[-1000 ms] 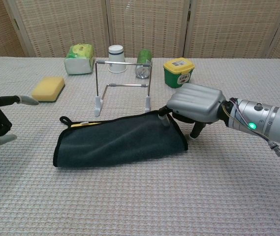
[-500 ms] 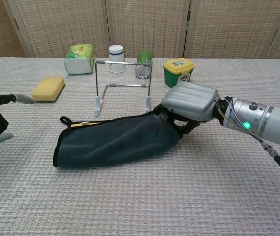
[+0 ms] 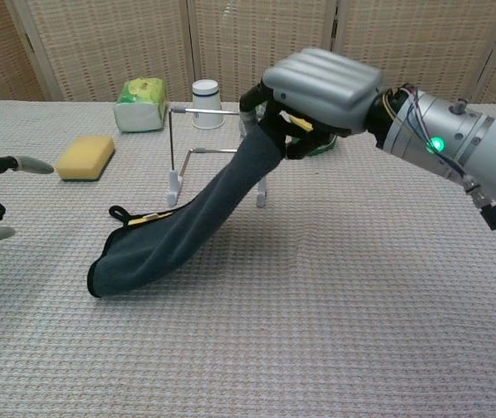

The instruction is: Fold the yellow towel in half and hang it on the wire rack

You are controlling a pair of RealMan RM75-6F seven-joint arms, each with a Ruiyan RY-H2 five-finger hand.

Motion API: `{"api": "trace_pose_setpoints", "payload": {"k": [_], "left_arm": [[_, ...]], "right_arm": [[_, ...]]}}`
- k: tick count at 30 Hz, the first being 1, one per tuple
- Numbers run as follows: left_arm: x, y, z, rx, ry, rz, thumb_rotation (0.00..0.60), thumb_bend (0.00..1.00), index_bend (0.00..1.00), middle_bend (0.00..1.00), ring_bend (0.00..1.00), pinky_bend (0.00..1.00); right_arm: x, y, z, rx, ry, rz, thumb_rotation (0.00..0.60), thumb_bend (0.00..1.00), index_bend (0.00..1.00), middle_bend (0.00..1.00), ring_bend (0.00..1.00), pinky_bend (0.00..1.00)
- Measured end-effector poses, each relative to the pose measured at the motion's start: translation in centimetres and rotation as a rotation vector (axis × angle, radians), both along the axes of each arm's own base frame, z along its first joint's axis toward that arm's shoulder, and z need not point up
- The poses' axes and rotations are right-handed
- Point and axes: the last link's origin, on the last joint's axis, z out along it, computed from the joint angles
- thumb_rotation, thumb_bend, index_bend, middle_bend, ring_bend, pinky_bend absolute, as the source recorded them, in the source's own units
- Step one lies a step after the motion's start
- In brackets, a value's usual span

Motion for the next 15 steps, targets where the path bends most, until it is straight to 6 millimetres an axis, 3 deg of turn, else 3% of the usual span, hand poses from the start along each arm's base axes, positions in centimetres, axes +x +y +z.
{"api": "trace_pose_setpoints", "payload": {"k": [7, 15], "left_arm": [[0.0, 0.2, 0.3, 0.007, 0.002, 0.0, 0.6, 0.47, 0.07, 0.83, 0.8, 0.94], [-0.2, 0.2, 0.8, 0.063, 0.017, -0.029, 0.6, 0.47, 0.08, 0.83, 0.8, 0.94]], "right_arm": [[5.6, -0.5, 4.6, -0.11, -0.076, -0.034, 0.6, 0.57, 0.62, 0.85, 0.95, 1.0], [9.4, -1.8, 8.1, -0.196, -0.093, -0.1, 0.6, 0.57, 0.62, 0.86, 0.95, 1.0]]}}
